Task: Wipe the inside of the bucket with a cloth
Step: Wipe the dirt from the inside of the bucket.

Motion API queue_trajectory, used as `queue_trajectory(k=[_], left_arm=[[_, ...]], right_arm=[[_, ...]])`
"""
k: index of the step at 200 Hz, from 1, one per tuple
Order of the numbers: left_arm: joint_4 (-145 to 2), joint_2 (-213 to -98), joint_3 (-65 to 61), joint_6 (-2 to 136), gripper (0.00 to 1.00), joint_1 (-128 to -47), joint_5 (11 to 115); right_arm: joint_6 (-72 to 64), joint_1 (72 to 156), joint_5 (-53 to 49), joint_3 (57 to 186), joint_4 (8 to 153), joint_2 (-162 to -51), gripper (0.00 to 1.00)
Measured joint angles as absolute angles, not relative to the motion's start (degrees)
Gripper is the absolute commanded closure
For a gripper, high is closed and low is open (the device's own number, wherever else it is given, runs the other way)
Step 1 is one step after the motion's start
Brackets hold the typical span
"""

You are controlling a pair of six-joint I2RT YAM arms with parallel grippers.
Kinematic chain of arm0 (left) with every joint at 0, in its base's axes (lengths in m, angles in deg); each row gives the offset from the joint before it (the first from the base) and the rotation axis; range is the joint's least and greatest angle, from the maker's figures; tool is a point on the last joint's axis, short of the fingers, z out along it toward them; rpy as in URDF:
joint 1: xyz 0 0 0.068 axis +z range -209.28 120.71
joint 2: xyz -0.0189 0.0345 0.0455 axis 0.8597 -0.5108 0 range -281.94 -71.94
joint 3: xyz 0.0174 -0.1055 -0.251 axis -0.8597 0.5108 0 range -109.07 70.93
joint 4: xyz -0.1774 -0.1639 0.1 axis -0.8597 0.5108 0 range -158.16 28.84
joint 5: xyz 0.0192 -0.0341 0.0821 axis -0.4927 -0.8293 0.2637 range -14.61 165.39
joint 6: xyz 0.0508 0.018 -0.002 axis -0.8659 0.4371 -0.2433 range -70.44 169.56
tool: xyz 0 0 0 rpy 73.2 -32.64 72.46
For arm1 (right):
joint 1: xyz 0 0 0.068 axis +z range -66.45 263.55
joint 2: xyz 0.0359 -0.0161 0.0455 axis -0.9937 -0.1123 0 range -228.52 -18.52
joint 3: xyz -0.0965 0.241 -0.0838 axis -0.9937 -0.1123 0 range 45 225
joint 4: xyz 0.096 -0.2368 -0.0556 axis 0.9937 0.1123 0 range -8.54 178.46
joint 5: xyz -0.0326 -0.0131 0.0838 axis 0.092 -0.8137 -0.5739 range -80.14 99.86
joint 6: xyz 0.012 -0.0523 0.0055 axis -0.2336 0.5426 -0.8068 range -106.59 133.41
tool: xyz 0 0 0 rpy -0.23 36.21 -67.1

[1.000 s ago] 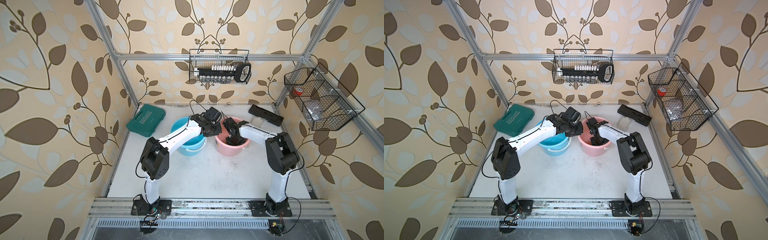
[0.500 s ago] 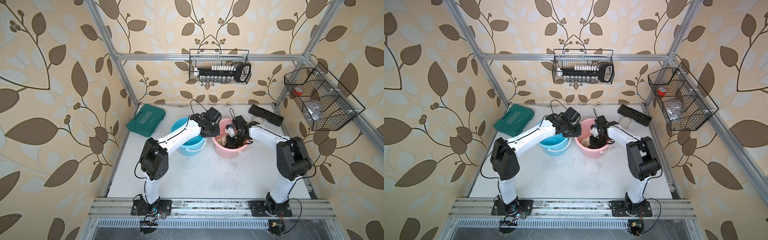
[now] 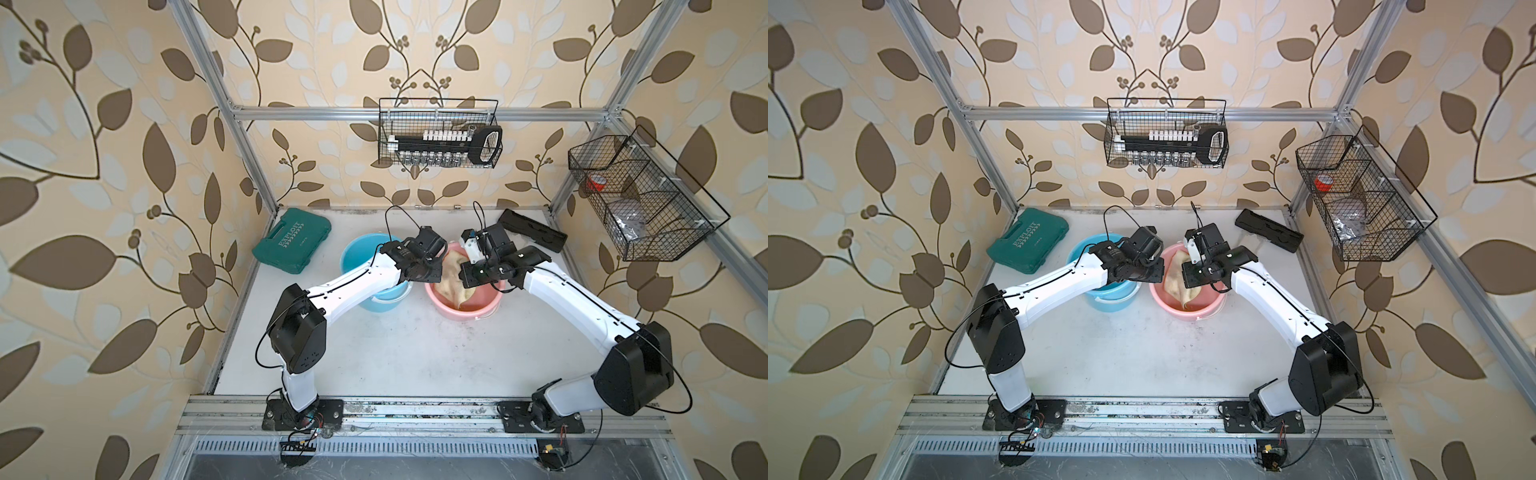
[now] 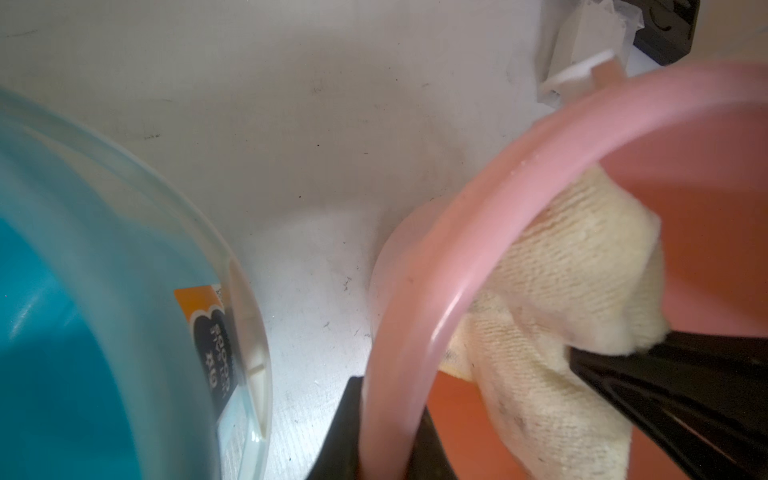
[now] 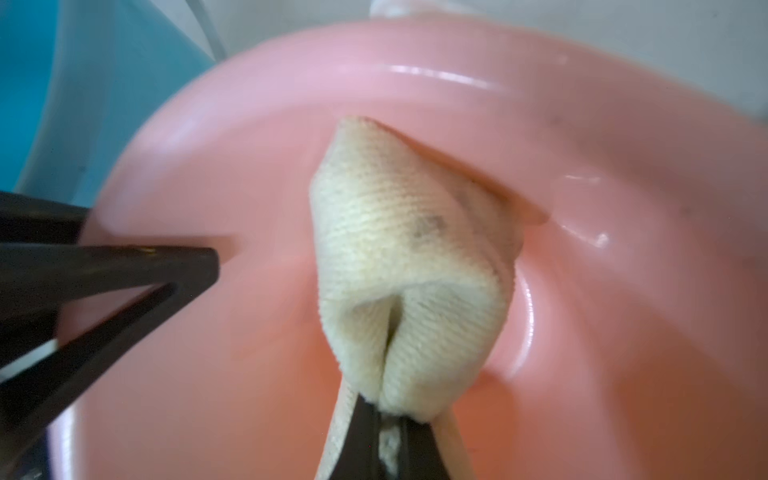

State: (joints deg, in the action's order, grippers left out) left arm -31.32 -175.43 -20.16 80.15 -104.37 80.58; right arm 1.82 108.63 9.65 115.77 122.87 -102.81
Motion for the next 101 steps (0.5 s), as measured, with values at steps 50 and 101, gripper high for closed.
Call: queue_trajectory(k=[50, 101], left_arm=[[-25.3, -177.0, -25.8, 80.6, 1.00, -104.3, 81.7], [-21.8, -180.4, -30.9, 80.6, 1.00, -104.3, 81.6]], right_arm=[[3.2, 110.7, 27.6, 112.8, 124.2, -104.3, 1.00], [4.1, 114.2, 35.9, 111.9, 125.1, -106.2, 1.00]])
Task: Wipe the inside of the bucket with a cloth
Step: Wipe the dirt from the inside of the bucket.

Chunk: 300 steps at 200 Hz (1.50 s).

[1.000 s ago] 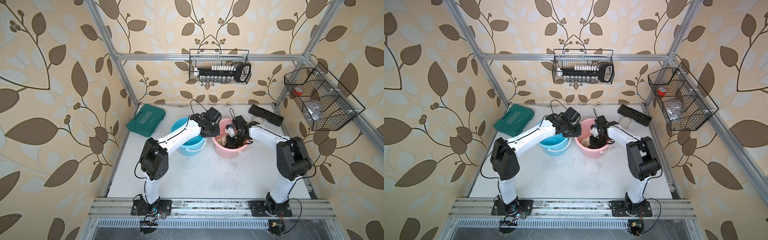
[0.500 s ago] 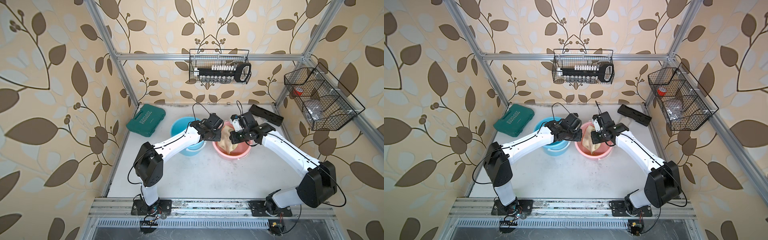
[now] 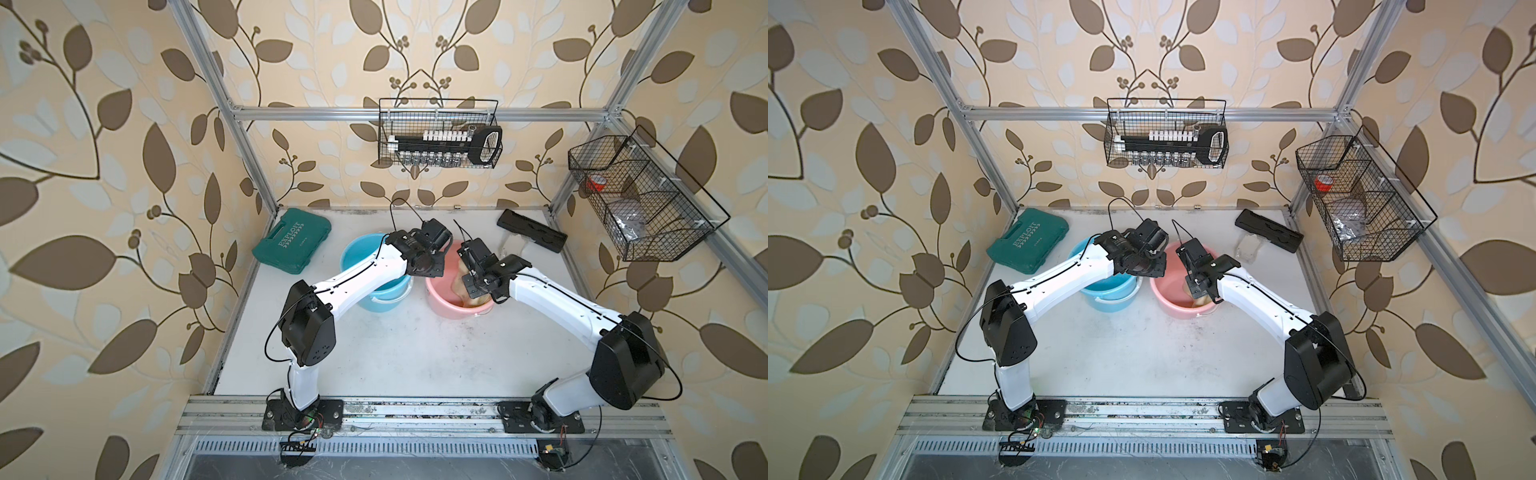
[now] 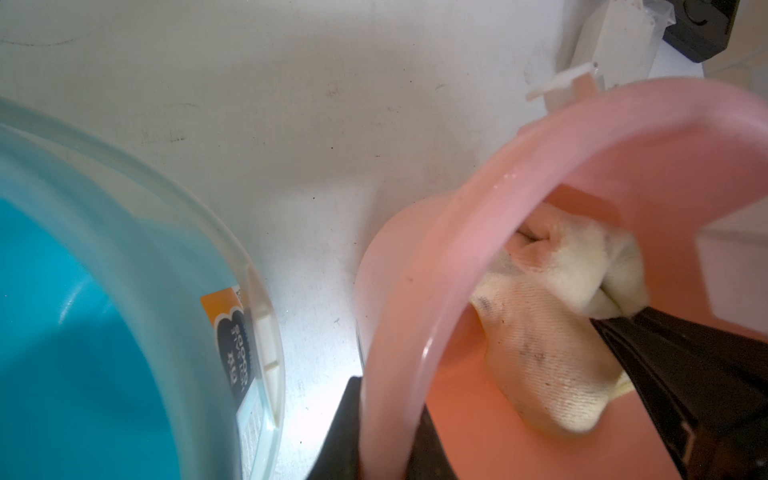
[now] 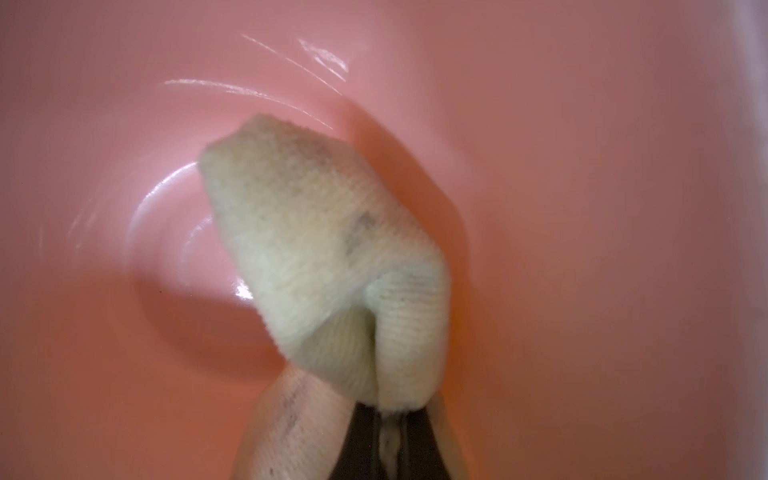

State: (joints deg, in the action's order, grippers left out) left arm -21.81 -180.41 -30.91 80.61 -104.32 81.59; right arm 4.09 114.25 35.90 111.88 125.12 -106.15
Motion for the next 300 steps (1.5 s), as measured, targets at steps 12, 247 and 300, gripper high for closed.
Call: queue_trajectory(k=[12, 247, 300], left_arm=[[-21.8, -180.5, -31.0, 80.6, 1.00, -104.3, 81.4], [-36.0, -176.6, -21.0, 88.7, 1.00, -102.8, 80.3], [-32.8, -176.3, -20.6, 88.5, 1.00, -102.5, 82.4]], right_arm=[[4.0, 114.6, 36.9, 112.2, 125.6, -108.2, 1.00], [-4.0, 108.8, 17.8, 127.6, 130.8, -132.3, 1.00], [-8.1, 110.1, 0.4, 125.3, 122.0, -131.5, 1.00]])
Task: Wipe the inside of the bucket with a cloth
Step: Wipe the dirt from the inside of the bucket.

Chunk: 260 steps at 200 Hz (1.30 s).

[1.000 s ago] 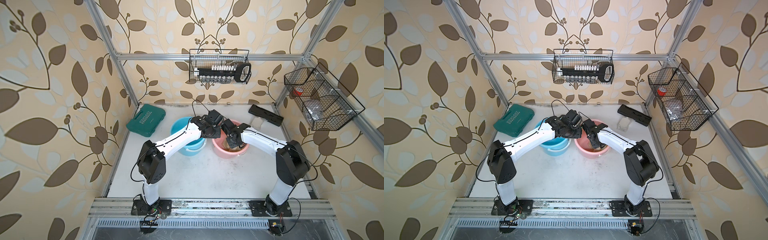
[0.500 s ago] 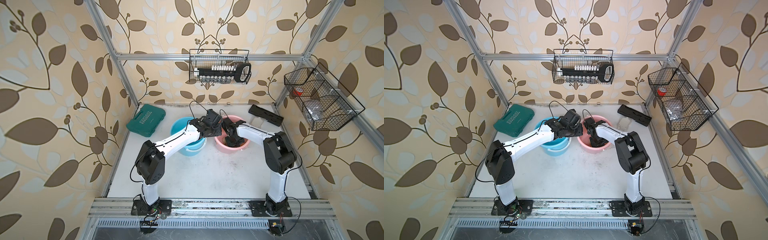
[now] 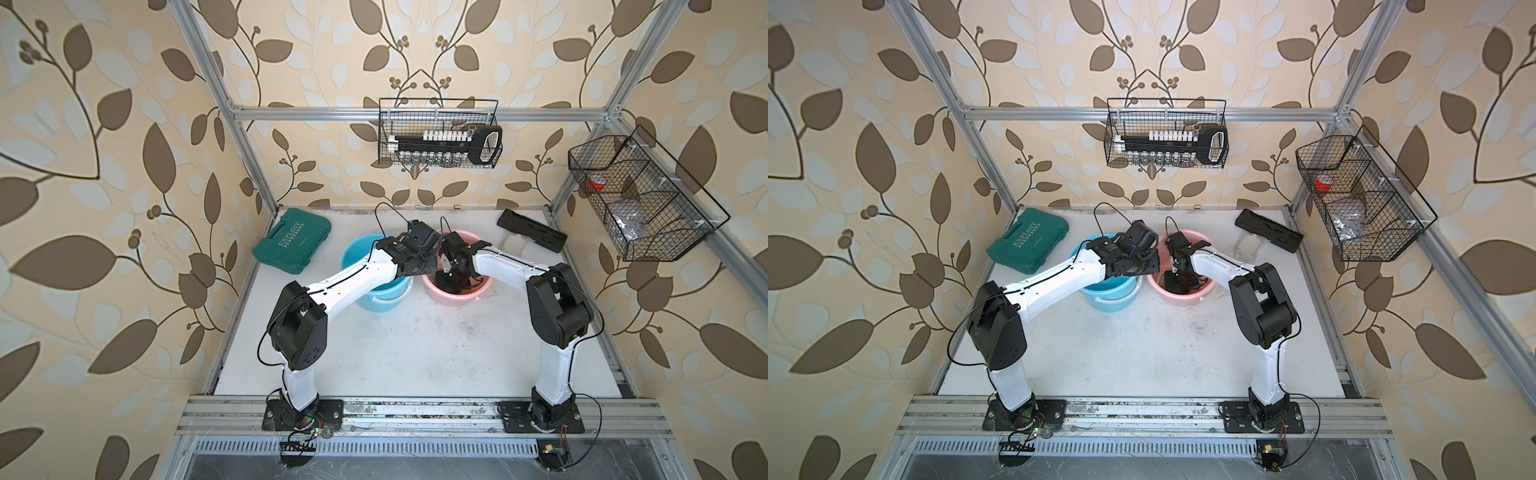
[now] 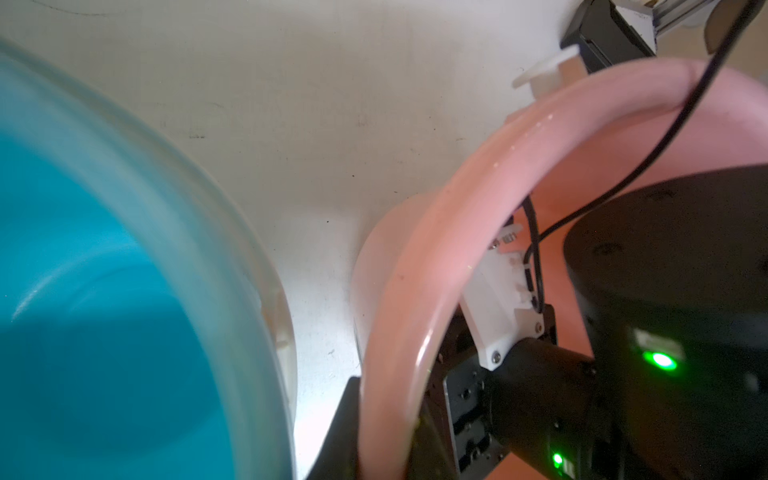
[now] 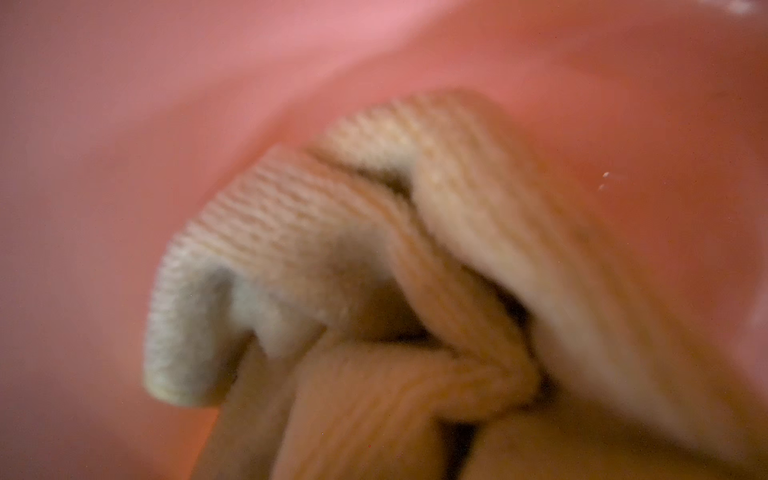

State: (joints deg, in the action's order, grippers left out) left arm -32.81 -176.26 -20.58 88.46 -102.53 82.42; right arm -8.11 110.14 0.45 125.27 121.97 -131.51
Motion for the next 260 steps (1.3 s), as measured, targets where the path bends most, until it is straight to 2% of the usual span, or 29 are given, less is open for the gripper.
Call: queue_trajectory(k=[54, 104, 148, 220, 260], left_arm=[[-32.4, -176.0, -20.6, 88.0, 1.00, -102.4, 83.6], [-33.0, -175.9, -20.4, 87.4, 1.00, -102.4, 84.6], [-33.2, -176.0, -20.4, 87.2, 1.00, -102.4, 85.7], [-29.3, -177.3, -23.3, 82.6, 1.00, -103.2, 87.6], [-27.6, -178.2, -25.4, 80.6, 1.00, -104.3, 87.6]], right_arm=[[-14.8, 109.7, -6.8, 122.0, 113.7, -130.1, 1.00], [-22.4, 109.5, -7.0, 119.3, 106.8, -125.3, 1.00], [-23.8, 109.4, -9.2, 119.3, 105.4, -123.4, 1.00], [-12.0, 108.8, -14.4, 123.5, 119.8, -122.4, 1.00], [-4.2, 108.8, -11.3, 127.2, 132.0, -120.3, 1.00]])
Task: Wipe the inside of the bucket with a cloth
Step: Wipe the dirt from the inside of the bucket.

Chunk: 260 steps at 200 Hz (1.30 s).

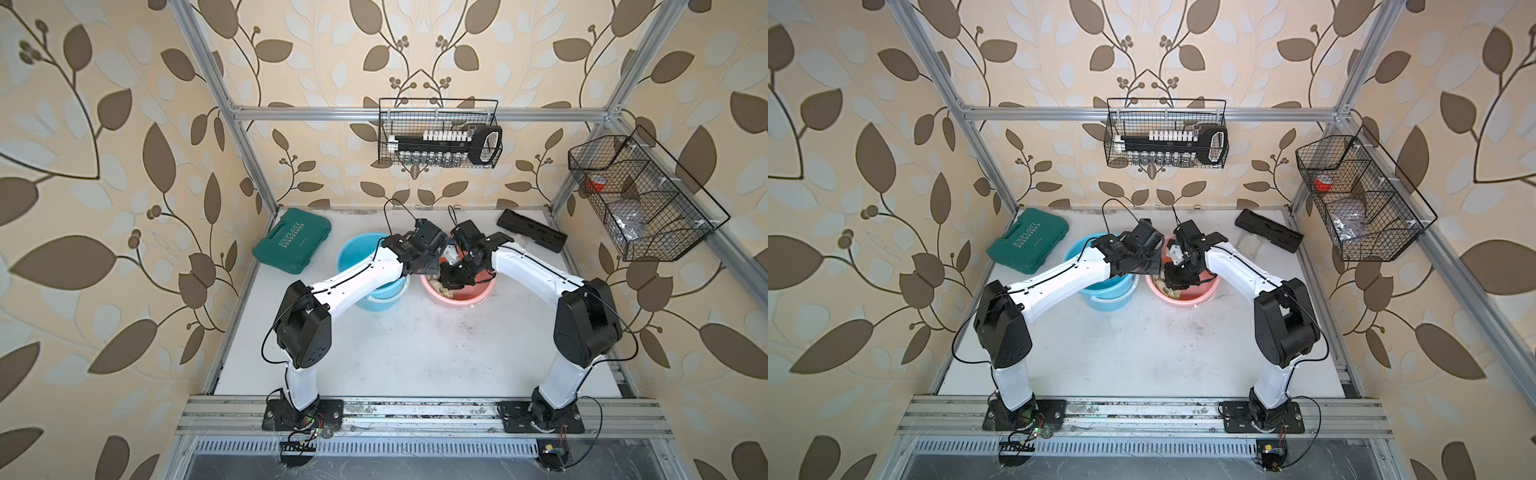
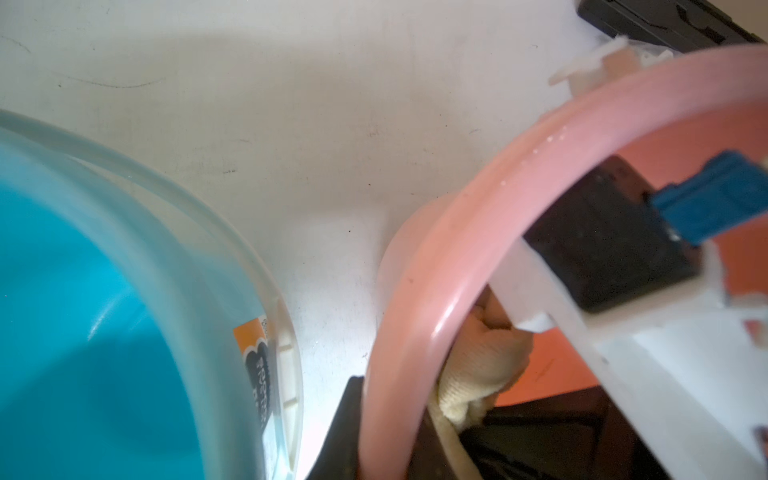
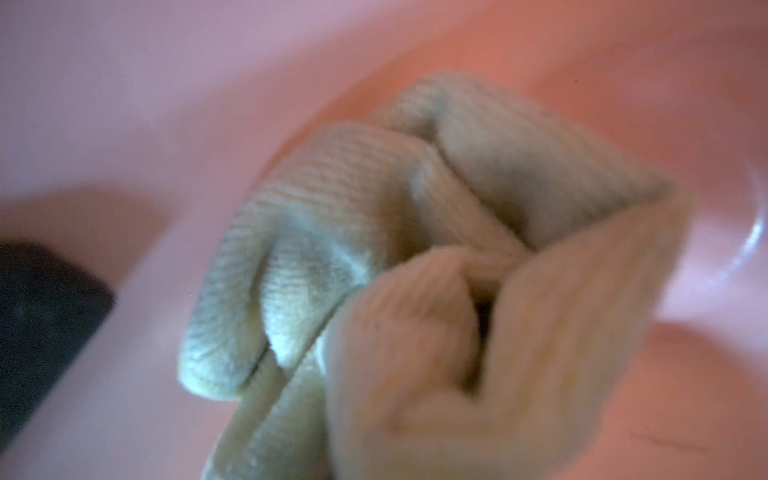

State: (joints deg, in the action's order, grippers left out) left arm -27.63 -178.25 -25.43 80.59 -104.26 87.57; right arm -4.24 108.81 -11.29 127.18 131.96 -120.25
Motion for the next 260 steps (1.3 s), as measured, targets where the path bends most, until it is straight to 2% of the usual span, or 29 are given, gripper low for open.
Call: queue_trajectory(k=[66, 107, 134, 161, 197, 260], left_arm=[[-27.1, -178.2, -25.4, 80.3, 1.00, -104.4, 87.6], [-26.9, -178.2, -25.6, 80.3, 1.00, -104.4, 87.6], [-26.0, -178.2, -26.0, 80.2, 1.00, -104.4, 87.6], [-25.8, -178.2, -26.1, 80.1, 1.00, -104.4, 87.6], [-25.7, -178.2, -26.1, 80.2, 1.00, -104.4, 87.5], [-24.3, -178.2, -26.1, 80.7, 1.00, -103.7, 88.3]], right_arm=[[1.3, 108.5, 9.5, 135.5, 147.9, -117.7, 1.00], [2.3, 109.2, 13.0, 136.1, 152.0, -117.9, 1.00], [2.5, 110.8, 9.0, 137.0, 152.9, -119.6, 1.00], [2.3, 111.4, 0.3, 137.1, 152.0, -121.0, 1.00], [-2.6, 111.4, -10.2, 136.0, 144.8, -121.1, 1.00], [-11.2, 110.6, -17.6, 133.6, 135.5, -121.0, 1.00]])
